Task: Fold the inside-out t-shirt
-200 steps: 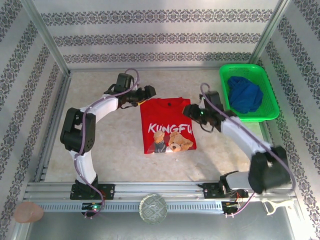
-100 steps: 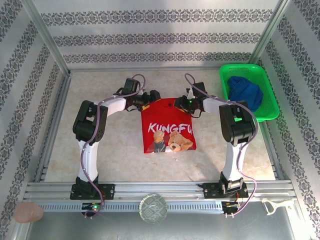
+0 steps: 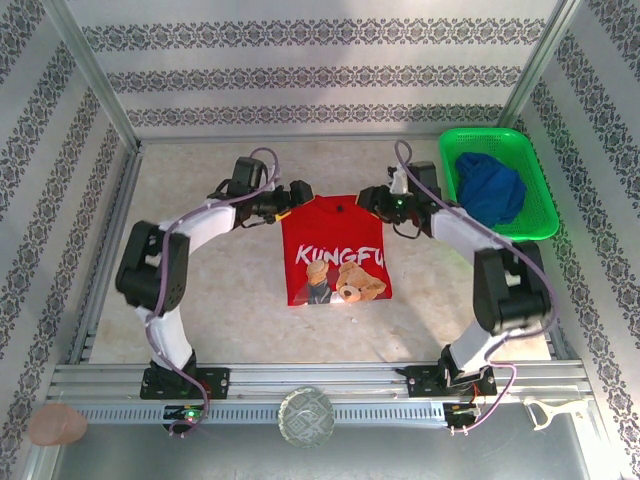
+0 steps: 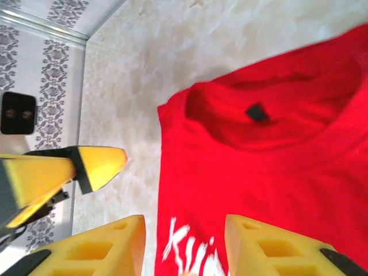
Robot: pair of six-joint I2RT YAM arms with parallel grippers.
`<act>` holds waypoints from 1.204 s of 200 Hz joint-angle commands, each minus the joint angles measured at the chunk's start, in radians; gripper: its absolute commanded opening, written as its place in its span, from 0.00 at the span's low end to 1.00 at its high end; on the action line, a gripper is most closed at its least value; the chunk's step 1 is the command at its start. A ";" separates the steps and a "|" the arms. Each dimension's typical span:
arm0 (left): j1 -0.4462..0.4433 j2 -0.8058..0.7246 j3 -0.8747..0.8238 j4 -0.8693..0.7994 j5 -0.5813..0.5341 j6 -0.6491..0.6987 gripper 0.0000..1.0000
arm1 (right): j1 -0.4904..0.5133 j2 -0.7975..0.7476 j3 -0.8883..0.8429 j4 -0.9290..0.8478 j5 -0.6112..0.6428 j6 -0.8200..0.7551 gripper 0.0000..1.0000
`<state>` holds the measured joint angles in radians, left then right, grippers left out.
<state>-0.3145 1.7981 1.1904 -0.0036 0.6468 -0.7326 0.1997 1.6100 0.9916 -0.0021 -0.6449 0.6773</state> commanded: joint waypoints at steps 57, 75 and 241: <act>-0.190 -0.088 -0.360 0.264 -0.005 -0.148 1.00 | 0.024 -0.094 -0.420 0.153 0.072 0.086 0.41; -0.190 -0.069 -0.411 0.311 -0.030 -0.157 1.00 | 0.003 -0.063 -0.451 0.200 0.063 0.103 0.40; 0.055 0.164 0.278 -0.437 -0.346 0.300 1.00 | -0.100 0.227 0.247 -0.332 0.307 -0.246 0.97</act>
<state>-0.2485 1.8801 1.3994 -0.2390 0.3321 -0.5327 0.0994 1.7790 1.1839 -0.2409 -0.3798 0.4911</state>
